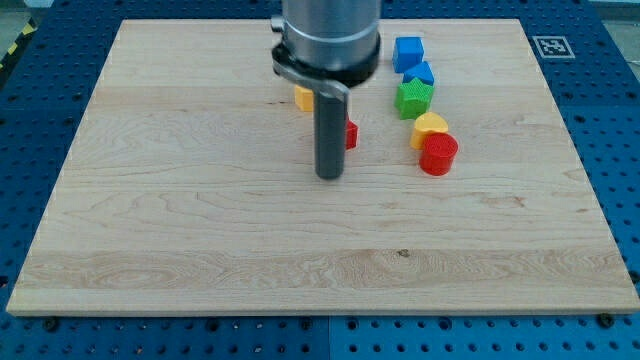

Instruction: Separate the red circle from the yellow heart

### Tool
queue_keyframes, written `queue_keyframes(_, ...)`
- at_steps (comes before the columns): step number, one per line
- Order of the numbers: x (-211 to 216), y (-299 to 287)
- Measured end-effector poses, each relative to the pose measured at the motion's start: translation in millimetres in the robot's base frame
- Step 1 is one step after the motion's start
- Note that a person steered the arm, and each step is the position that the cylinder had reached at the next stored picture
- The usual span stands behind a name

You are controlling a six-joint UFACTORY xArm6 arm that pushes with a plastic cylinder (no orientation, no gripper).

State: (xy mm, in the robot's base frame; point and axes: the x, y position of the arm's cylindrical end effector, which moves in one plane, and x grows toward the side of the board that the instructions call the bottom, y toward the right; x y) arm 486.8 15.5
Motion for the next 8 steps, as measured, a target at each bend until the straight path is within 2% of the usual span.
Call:
queue_keyframes(1, 33, 59)
queue_keyframes(2, 36, 142)
queue_keyframes(3, 21, 173)
queue_keyframes(5, -21, 159)
queue_keyframes(8, -21, 132)
